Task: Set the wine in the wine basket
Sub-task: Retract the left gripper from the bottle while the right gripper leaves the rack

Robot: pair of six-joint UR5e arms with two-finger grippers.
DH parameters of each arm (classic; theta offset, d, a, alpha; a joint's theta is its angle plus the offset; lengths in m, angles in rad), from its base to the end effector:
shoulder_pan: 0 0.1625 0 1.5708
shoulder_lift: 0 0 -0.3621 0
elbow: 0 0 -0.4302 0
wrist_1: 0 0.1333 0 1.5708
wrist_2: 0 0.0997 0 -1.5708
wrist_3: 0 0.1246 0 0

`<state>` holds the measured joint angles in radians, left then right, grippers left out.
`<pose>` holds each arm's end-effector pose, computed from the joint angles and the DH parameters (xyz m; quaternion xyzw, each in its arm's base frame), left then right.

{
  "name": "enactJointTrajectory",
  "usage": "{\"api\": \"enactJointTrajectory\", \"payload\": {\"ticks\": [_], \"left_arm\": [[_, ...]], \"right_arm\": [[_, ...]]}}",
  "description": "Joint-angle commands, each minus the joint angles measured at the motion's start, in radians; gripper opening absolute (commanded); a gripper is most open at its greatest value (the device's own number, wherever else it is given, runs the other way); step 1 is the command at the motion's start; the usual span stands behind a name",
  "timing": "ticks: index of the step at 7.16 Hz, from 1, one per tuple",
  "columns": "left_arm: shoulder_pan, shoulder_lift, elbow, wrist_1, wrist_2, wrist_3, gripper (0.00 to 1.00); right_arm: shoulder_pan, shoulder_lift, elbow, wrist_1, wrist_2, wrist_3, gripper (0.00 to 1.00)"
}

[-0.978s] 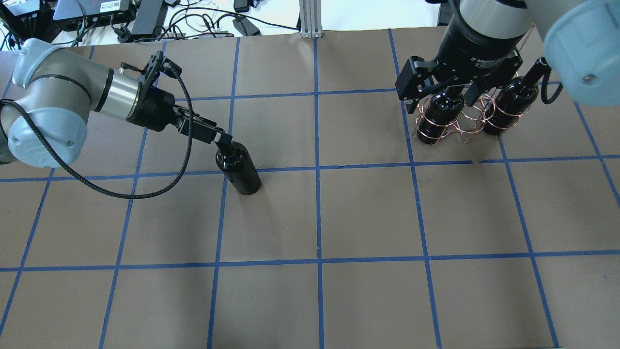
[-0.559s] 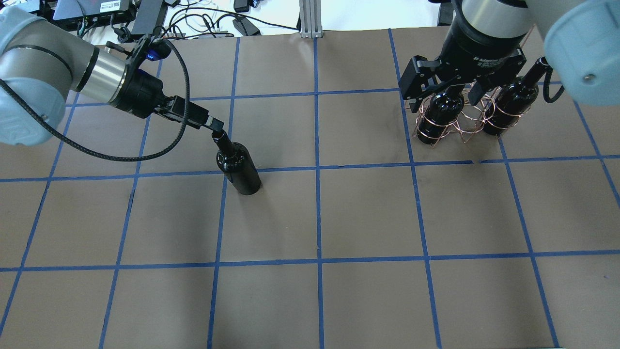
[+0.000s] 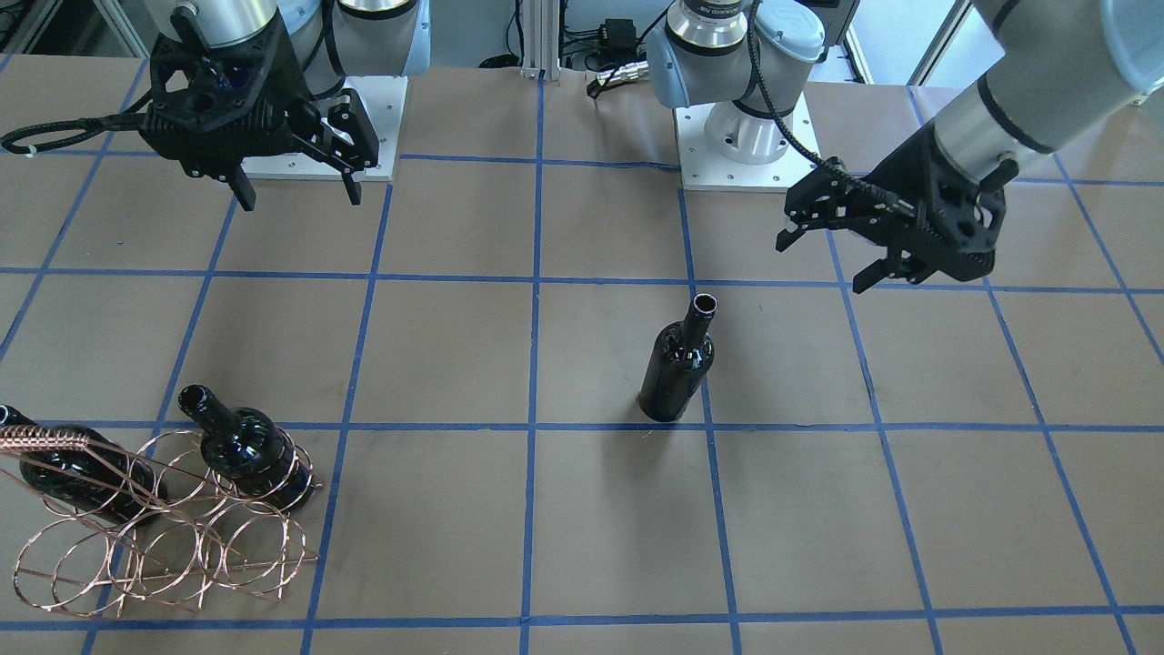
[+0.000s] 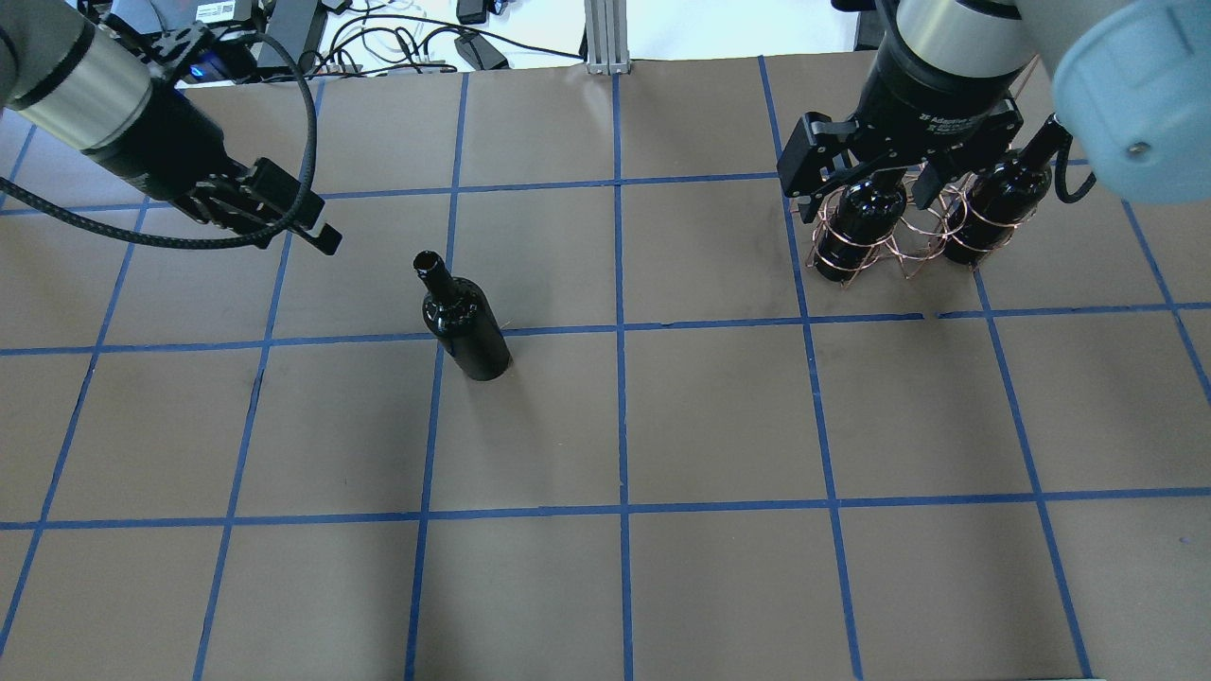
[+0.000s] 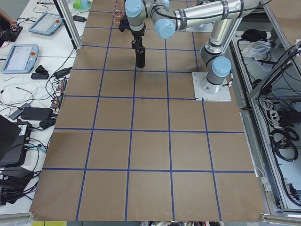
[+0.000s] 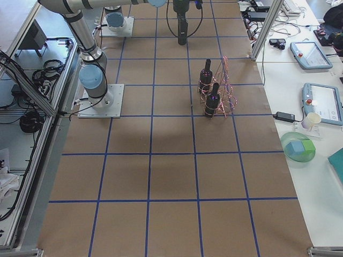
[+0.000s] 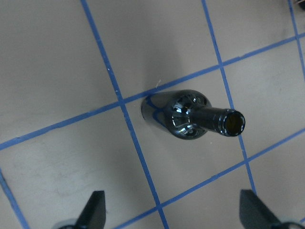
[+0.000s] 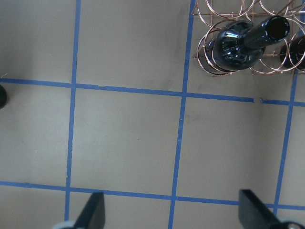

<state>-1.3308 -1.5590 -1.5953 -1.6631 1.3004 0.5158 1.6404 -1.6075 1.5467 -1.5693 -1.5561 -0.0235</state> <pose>-0.0400 -0.5374 0.3892 -0.1290 -0.9811 0.0013 0.1443 0.1712 -0.5124 0.4320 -0.0467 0.9984 -0.0295 0.0080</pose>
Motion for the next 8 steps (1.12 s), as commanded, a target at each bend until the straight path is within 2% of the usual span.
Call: {"api": "enactJointTrajectory", "payload": {"ticks": [1,2,3,5,6,8], "left_arm": [[-0.002,0.075,0.108,-0.133,0.115,-0.208,1.0],[-0.002,0.091,0.107,-0.127,0.238,-0.249,1.0],[0.024,0.091,0.109,-0.08,0.255,-0.237,1.0],[0.131,0.085,0.104,-0.026,0.247,-0.243,1.0],[0.163,0.079,0.092,0.006,0.247,-0.241,1.0],[0.199,0.074,0.072,0.057,0.255,-0.235,1.0]], "right_arm": [[0.004,0.006,-0.004,-0.05,0.011,0.002,1.0],[0.025,0.029,-0.017,-0.057,0.013,0.01,1.0],[0.092,0.073,-0.054,-0.06,0.004,0.104,1.0],[0.279,0.245,-0.214,-0.063,-0.045,0.28,1.0],[0.336,0.299,-0.256,-0.084,-0.038,0.348,1.0],[0.392,0.32,-0.263,-0.104,-0.03,0.424,1.0]]}}
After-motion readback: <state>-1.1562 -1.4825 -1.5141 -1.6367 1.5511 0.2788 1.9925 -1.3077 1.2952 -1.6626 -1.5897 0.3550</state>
